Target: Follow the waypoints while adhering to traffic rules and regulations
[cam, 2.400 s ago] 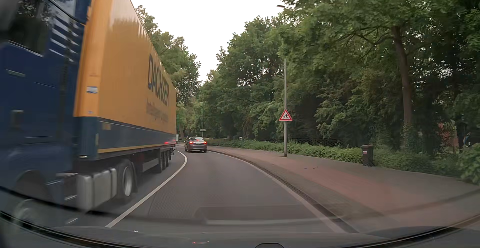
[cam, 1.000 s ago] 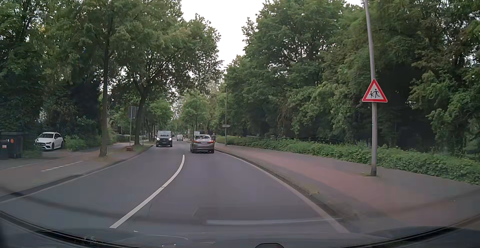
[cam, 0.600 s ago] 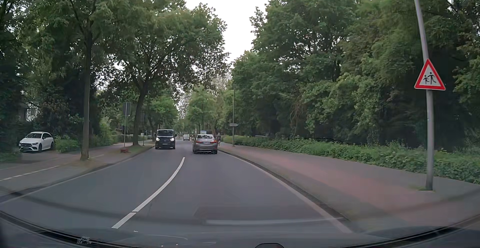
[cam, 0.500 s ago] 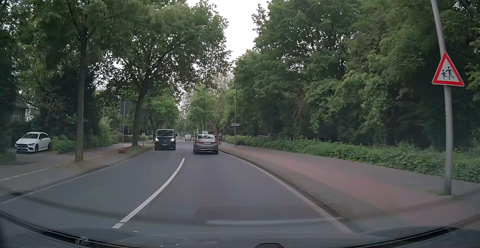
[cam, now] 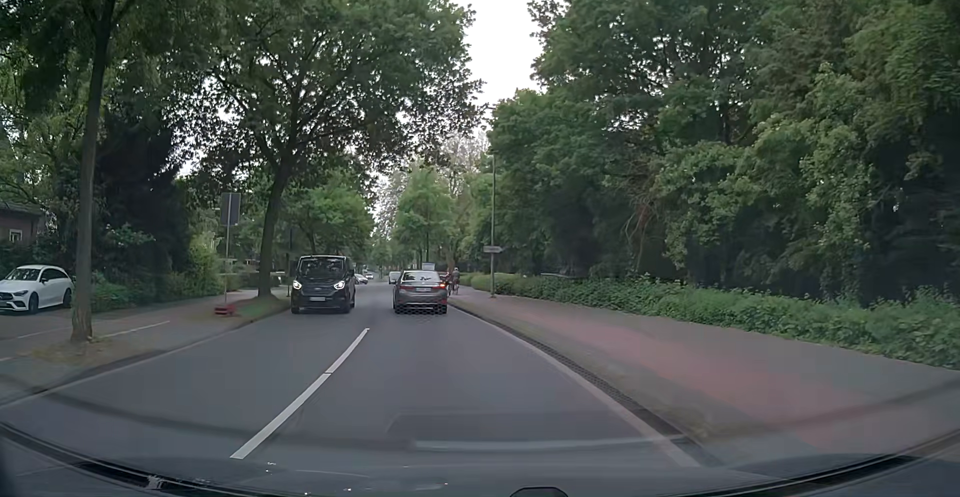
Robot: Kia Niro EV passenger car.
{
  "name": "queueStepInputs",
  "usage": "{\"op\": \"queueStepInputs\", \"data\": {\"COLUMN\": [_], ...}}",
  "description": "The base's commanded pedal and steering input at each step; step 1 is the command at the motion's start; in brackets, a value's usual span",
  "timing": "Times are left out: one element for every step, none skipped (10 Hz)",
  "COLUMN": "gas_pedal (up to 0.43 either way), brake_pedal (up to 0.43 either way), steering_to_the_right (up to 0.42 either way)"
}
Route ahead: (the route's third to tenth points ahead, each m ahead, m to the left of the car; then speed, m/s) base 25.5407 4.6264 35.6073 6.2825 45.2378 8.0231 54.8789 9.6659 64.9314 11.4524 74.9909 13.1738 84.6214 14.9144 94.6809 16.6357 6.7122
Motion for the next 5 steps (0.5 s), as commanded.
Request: {"op": "queueStepInputs", "data": {"gas_pedal": [0.0,0.0,0.0,0.0,0.0], "brake_pedal": [0.0,0.0,0.0,0.0,0.0], "steering_to_the_right": [-0.047,-0.047,-0.046,-0.046,-0.046]}}
